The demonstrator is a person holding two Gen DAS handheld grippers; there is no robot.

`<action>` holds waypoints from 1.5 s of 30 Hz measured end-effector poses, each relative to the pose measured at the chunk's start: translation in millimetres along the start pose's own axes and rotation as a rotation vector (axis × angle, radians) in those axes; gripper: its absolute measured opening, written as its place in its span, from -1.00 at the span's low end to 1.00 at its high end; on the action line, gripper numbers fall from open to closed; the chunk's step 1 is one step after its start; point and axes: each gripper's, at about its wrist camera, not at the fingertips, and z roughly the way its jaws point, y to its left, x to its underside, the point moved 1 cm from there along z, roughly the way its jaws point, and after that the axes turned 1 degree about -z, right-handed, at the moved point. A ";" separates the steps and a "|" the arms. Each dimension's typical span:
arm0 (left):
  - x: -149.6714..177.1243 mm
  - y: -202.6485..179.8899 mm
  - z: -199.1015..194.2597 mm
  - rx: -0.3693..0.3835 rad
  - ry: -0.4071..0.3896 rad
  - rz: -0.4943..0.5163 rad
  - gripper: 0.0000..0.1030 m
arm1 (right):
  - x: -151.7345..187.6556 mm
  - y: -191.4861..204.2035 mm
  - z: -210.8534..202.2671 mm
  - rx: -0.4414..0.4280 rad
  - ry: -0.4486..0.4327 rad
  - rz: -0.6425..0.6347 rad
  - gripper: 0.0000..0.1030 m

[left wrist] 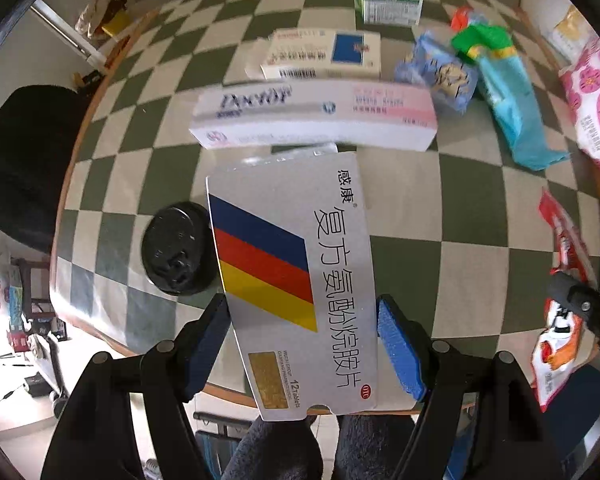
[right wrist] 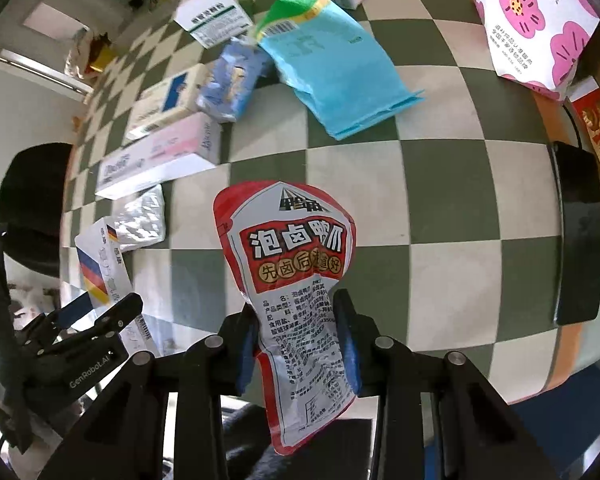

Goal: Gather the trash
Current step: 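Lift both held items and carry them over the trash bin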

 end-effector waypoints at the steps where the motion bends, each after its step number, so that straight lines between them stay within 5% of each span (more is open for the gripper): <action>1: -1.9 2.7 -1.8 0.010 -0.010 -0.003 0.39 | 0.4 5.3 -3.6 -0.008 -0.005 0.002 -0.29; 11: 39.7 75.1 -36.7 0.105 -0.112 0.017 0.39 | 53.2 58.7 -8.4 -0.065 -0.076 0.011 -0.29; 22: 140.4 172.7 -15.6 0.154 -0.105 0.127 0.39 | 208.3 145.4 26.5 -0.086 -0.116 0.125 -0.29; 28: 183.1 208.2 54.0 0.169 0.007 0.099 0.39 | 275.0 163.2 95.3 -0.093 -0.032 0.180 -0.29; 34: 211.3 206.4 168.6 0.237 0.121 0.014 0.39 | 314.3 150.0 201.7 -0.101 0.075 0.218 -0.29; 45: 214.2 185.8 374.4 0.310 0.271 -0.066 0.41 | 311.4 98.0 406.7 -0.097 0.137 0.262 -0.26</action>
